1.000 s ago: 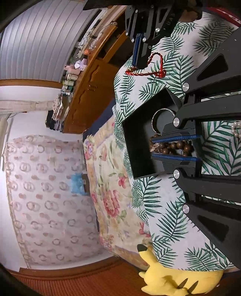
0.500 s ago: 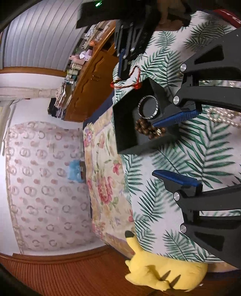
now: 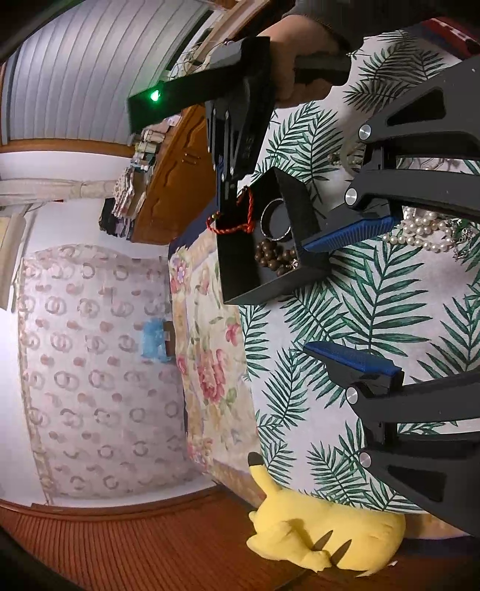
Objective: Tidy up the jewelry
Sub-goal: 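Place the small ring in the black box with the left gripper while right carries red cord, then lower the red cord bracelet into the black box and open the right gripper, then grasp the pearl strand with the left gripper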
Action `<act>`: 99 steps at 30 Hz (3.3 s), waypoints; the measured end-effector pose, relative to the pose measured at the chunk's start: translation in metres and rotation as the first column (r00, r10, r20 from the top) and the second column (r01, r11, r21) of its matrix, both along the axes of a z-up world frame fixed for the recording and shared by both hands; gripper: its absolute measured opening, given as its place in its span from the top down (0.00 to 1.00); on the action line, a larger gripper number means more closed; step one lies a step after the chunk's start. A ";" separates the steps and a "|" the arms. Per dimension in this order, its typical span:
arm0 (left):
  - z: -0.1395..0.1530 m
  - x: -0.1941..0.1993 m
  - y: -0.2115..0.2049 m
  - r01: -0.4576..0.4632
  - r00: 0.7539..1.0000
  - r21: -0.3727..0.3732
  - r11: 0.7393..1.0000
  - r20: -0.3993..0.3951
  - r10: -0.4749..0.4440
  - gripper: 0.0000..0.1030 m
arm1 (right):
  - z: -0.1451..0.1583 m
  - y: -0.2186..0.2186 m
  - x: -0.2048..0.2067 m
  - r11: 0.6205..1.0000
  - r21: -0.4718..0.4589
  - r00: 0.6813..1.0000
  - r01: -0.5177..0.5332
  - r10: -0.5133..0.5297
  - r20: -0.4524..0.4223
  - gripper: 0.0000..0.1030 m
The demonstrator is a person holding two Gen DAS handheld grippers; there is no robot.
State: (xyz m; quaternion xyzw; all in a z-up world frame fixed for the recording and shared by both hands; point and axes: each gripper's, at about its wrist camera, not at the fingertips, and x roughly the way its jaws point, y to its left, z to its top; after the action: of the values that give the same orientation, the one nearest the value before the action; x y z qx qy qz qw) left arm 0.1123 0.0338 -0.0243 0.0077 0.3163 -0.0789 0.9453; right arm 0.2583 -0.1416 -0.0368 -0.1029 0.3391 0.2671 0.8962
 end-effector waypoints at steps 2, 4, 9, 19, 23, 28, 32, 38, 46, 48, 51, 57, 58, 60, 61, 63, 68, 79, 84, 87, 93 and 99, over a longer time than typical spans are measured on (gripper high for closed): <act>0.000 -0.002 0.000 0.000 1.000 -0.002 1.000 -0.001 0.000 0.51 | 0.000 0.002 0.001 1.000 -0.002 1.000 0.001 -0.001 -0.003 0.91; 0.000 -0.003 0.000 -0.001 1.000 -0.005 1.000 0.001 0.001 0.45 | 0.000 0.004 0.001 1.000 -0.002 1.000 -0.001 0.001 -0.001 0.82; -0.003 -0.008 -0.002 0.002 1.000 -0.007 1.000 -0.002 -0.002 0.44 | 0.001 0.001 -0.002 1.000 0.013 1.000 0.003 -0.003 0.009 0.68; -0.019 -0.027 -0.003 0.002 0.999 -0.019 1.000 -0.037 -0.003 0.35 | -0.005 -0.032 -0.073 0.998 0.041 0.998 -0.044 0.042 0.036 0.68; -0.028 -0.038 -0.002 0.003 0.998 -0.039 0.999 -0.058 -0.006 0.34 | -0.013 -0.046 -0.102 0.997 0.044 0.998 -0.064 0.063 0.018 0.68; -0.040 -0.049 -0.002 0.004 0.996 -0.044 0.999 -0.088 -0.008 0.34 | -0.026 -0.063 -0.133 0.997 0.050 0.998 -0.056 0.056 -0.004 0.68; -0.045 -0.057 -0.002 0.006 0.995 -0.049 0.999 -0.102 -0.011 0.34 | -0.036 -0.074 -0.150 0.999 0.017 0.999 -0.038 0.038 -0.004 0.68; -0.051 -0.064 -0.005 0.007 0.994 -0.055 0.998 -0.111 -0.013 0.34 | -0.045 -0.081 -0.173 0.998 0.038 0.998 -0.054 0.055 -0.025 0.68; -0.056 -0.067 -0.005 0.004 0.992 -0.058 0.998 -0.122 -0.011 0.33 | -0.069 -0.076 -0.170 0.998 -0.042 0.992 -0.053 0.047 -0.115 0.68; -0.057 -0.067 -0.006 0.003 0.992 -0.060 0.998 -0.125 -0.010 0.33 | -0.070 -0.075 -0.168 0.997 -0.040 0.991 -0.059 0.054 -0.123 0.68; -0.058 -0.066 -0.005 0.002 0.992 -0.060 0.998 -0.129 -0.010 0.33 | -0.071 -0.068 -0.164 0.996 -0.053 0.990 -0.065 0.058 -0.130 0.68; -0.061 -0.065 -0.006 0.003 0.991 -0.061 0.998 -0.133 -0.011 0.33 | -0.076 -0.063 -0.158 0.994 -0.093 0.990 -0.061 0.048 -0.132 0.72; -0.061 -0.065 -0.007 0.003 0.991 -0.061 0.998 -0.134 -0.012 0.33 | -0.076 -0.063 -0.158 0.994 -0.094 0.990 -0.060 0.047 -0.131 0.73; -0.062 -0.065 -0.009 0.007 0.991 -0.060 0.998 -0.135 -0.015 0.33 | -0.076 -0.064 -0.158 0.994 -0.096 0.991 -0.059 0.046 -0.127 0.85; -0.063 -0.064 -0.009 0.009 0.990 -0.059 0.998 -0.137 -0.017 0.33 | -0.076 -0.065 -0.158 0.994 -0.096 0.991 -0.061 0.048 -0.126 0.86; -0.064 -0.063 -0.010 0.011 0.990 -0.054 0.998 -0.139 -0.019 0.33 | -0.076 -0.068 -0.159 0.994 -0.094 0.991 -0.061 0.049 -0.124 0.90; -0.067 -0.062 -0.009 0.021 0.988 -0.059 0.998 -0.150 -0.030 0.33 | -0.063 -0.080 -0.163 0.997 -0.072 0.996 -0.037 0.030 -0.087 0.95; -0.068 -0.045 -0.015 0.073 0.980 -0.047 0.996 -0.182 -0.080 0.48 | -0.030 -0.097 -0.167 1.000 -0.012 1.000 -0.003 0.003 -0.003 0.95; -0.075 -0.028 -0.023 0.122 0.965 -0.038 0.992 -0.231 -0.128 0.68 | -0.020 -0.097 -0.167 1.000 0.009 1.000 -0.007 0.007 0.018 0.95; -0.081 -0.023 -0.029 0.135 0.959 0.001 0.991 -0.250 -0.130 0.74 | -0.014 -0.096 -0.168 1.000 0.022 0.999 -0.009 0.009 0.035 0.95; -0.084 -0.018 -0.037 0.145 0.964 0.081 0.986 -0.235 -0.122 0.77 | 0.009 -0.094 -0.169 0.998 0.053 0.996 -0.021 0.016 0.093 0.95; -0.074 -0.016 -0.044 0.161 0.967 0.096 0.982 -0.215 -0.137 0.93 | 0.030 -0.097 -0.172 0.997 0.069 0.991 -0.022 0.013 0.133 0.95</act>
State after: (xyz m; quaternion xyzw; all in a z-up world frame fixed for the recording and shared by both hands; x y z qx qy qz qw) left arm 0.0959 -0.0097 -0.0980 0.0762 0.4157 -0.1322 0.8966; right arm 0.0862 -0.2388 -0.0066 -0.0919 0.2683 0.2793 0.9174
